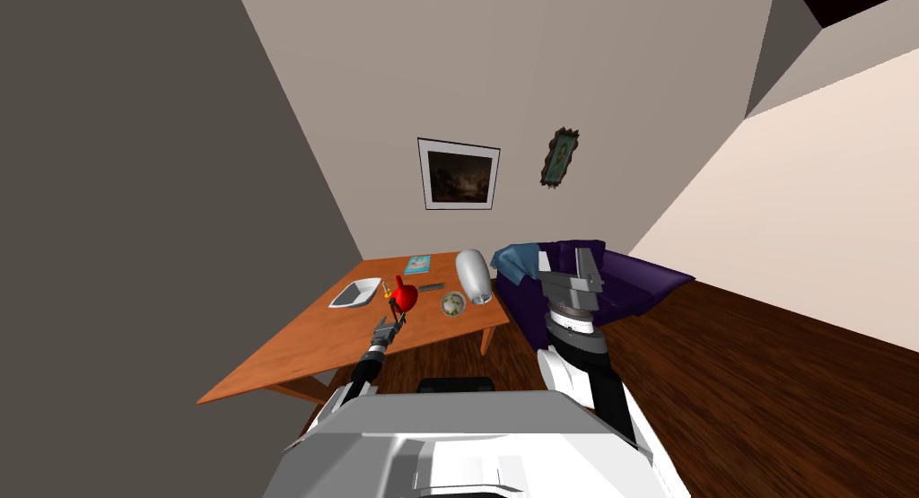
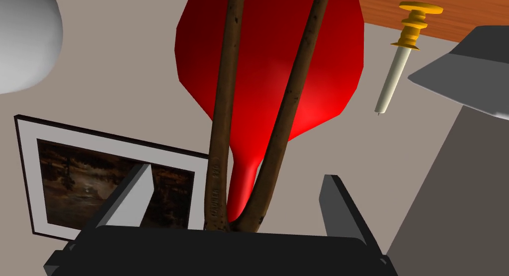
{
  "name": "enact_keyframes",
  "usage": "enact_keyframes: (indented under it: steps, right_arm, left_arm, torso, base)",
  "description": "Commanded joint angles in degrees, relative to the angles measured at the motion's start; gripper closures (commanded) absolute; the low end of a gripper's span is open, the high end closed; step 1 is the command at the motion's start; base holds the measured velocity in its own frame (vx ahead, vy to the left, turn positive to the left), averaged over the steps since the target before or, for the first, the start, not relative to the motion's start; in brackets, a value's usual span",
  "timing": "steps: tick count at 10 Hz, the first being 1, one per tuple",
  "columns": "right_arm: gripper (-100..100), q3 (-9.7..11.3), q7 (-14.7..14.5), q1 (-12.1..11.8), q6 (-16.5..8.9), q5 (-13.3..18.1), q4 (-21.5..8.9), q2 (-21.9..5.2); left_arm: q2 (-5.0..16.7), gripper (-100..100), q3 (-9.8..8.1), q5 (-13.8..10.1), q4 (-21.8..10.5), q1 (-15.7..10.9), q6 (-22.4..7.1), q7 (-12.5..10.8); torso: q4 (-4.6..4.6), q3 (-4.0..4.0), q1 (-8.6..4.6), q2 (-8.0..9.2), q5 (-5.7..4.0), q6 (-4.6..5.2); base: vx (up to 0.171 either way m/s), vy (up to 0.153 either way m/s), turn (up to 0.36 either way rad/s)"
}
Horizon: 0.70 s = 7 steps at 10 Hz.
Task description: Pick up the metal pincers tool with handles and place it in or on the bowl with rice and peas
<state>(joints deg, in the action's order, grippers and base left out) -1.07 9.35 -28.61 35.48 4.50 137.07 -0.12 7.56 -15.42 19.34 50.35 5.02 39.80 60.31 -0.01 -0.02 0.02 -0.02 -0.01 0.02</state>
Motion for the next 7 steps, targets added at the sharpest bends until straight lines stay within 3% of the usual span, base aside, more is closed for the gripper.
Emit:
enact_keyframes:
  steps: [1, 5, 6, 7]
  right_arm:
    - [0, 0.0, 0.0, 0.0, 0.0, 0.0, 0.0, 0.0]
    - [0, 0.0, 0.0, 0.0, 0.0, 0.0, 0.0, 0.0]
    - [0, 0.0, 0.0, 0.0, 0.0, 0.0, 0.0, 0.0]
    - [0, 0.0, 0.0, 0.0, 0.0, 0.0, 0.0, 0.0]
  left_arm:
    - [0.0, 100, 0.0, 0.0, 0.0, 0.0, 0.0, 0.0]
    - [0.0, 100, 0.0, 0.0, 0.0, 0.0, 0.0, 0.0]
    - [0.0, 0, 0.0, 0.0, 0.0, 0.0, 0.0, 0.0]
    - [-0.1, -100, -0.05, -0.3, -1.5, -0.8, 1.0, 1.6]
  torso:
    - [0.0, 0.0, 0.0, 0.0, 0.0, 0.0]
    - [0.01, 0.01, -0.01, 0.02, 0.0, 0.0]
    - [0.01, 0.01, -0.01, 0.02, 0.0, 0.0]
    - [0.01, 0.02, -0.01, 0.02, 0.0, 0.0]
  base:
    - [0.0, 0.0, 0.0]
    - [0.0, 0.0, 0.0]
    - [0.0, 0.0, 0.0]
    - [0.0, 0.008, 0.019]
